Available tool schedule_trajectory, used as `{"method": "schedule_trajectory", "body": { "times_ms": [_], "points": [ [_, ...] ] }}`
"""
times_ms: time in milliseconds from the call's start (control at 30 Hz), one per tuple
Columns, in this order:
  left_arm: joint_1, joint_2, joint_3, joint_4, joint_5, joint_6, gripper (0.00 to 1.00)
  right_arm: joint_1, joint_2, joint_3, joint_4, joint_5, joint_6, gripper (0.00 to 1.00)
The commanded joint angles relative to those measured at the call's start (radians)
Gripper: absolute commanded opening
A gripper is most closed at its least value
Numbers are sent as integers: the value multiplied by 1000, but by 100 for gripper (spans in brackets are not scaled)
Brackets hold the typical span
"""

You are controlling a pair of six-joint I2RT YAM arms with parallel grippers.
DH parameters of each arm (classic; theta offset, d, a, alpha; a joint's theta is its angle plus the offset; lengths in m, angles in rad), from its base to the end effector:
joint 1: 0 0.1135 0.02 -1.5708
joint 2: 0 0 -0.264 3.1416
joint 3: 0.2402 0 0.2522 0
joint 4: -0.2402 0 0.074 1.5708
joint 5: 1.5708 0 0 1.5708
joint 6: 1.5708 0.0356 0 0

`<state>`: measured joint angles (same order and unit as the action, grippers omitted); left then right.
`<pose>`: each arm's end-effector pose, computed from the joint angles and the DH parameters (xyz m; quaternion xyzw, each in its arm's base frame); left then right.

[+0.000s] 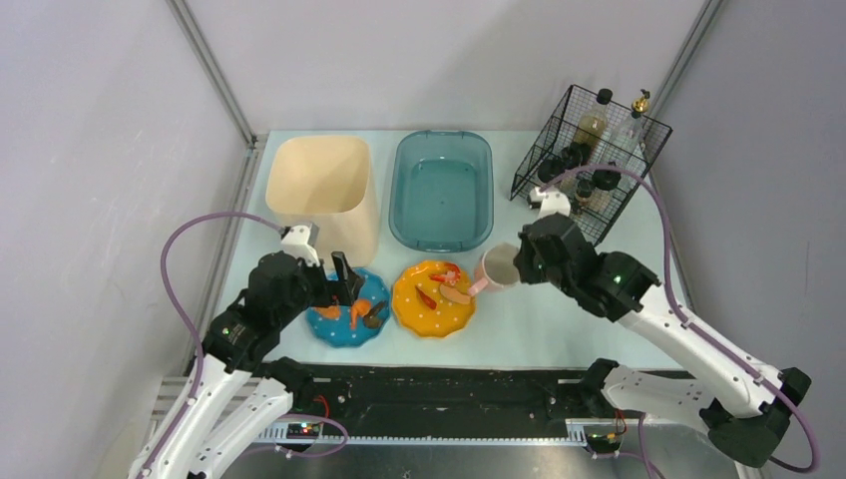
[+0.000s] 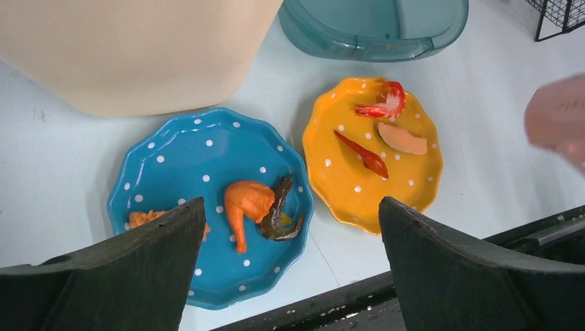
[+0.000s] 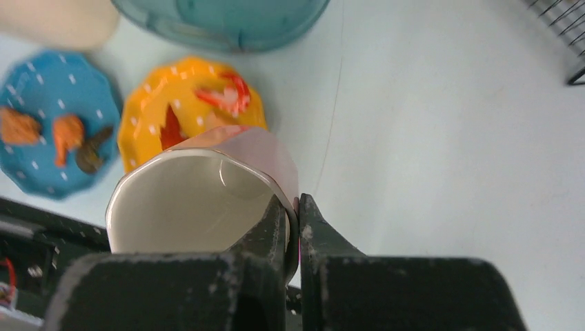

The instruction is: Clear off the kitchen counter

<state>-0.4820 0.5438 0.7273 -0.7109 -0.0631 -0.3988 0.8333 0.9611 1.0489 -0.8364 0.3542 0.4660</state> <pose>0.1062 -0.0530 0.2987 0.0203 0.8664 -0.1876 0.4622 0.1344 0.1296 0.3381 -0.0956 0.9000 0.1094 0.4109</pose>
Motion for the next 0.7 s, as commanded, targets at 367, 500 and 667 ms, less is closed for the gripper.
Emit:
{"method": "schedule_trajectory", "body": {
  "times_ms": [367, 500, 667],
  "points": [
    [-6, -15, -13, 39, -24, 5, 100, -201, 483, 469, 312, 14, 29, 0],
    [-6, -18, -14, 38, -28, 5, 100, -233, 665, 643, 311, 22, 85, 0],
    [-6, -25, -14, 38, -38, 5, 100, -236, 863, 878, 285, 71, 144, 0]
  ]
}}
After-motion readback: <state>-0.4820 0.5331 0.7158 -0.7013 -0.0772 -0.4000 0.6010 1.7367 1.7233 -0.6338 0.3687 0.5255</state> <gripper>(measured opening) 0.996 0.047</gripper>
